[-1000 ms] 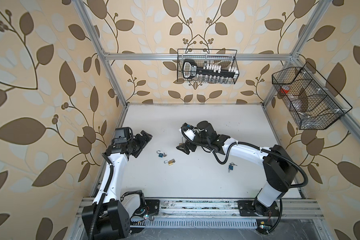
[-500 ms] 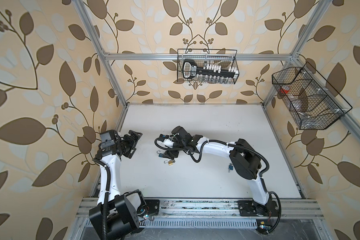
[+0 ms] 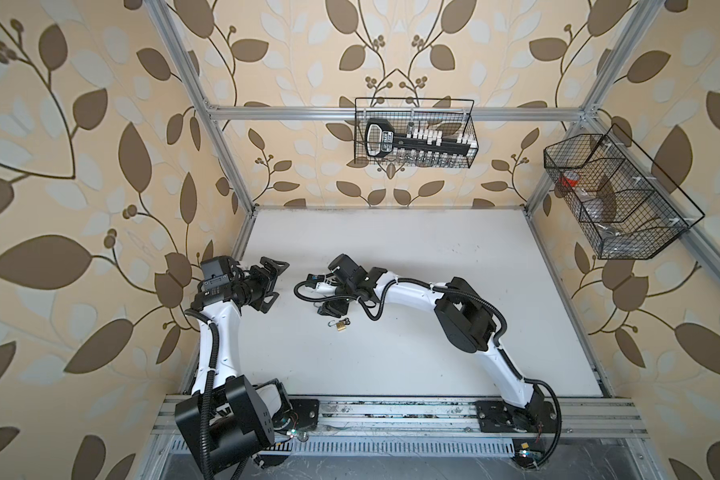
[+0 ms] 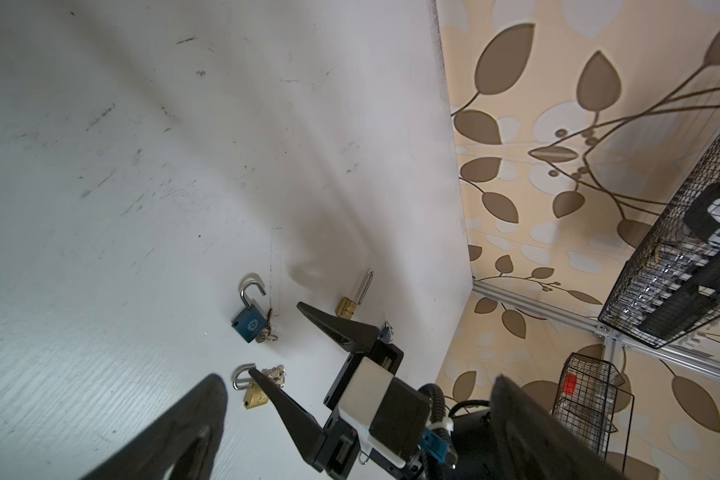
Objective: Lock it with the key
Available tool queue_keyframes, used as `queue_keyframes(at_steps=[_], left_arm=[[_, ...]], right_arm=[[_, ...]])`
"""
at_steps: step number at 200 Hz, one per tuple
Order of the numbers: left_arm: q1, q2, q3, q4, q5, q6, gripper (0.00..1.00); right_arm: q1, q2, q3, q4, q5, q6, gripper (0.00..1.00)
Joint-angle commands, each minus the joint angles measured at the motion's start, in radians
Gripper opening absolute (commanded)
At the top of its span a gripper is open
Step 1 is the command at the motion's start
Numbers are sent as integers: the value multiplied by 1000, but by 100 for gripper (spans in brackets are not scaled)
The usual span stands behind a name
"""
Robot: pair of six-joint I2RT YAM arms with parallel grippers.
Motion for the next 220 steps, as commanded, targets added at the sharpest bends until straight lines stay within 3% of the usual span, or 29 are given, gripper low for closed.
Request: queue_keyframes(at_steps=[1, 102, 220], left_arm=[[14, 4, 37, -25, 32, 11, 99], [14, 2, 44, -48, 13, 27, 99], [14, -18, 49, -78, -3, 39, 99]], right_arm=[[20, 31, 32, -38, 18, -25, 64], [38, 76, 51, -47, 78, -4, 59], [38, 97, 52, -66, 68, 18, 49]])
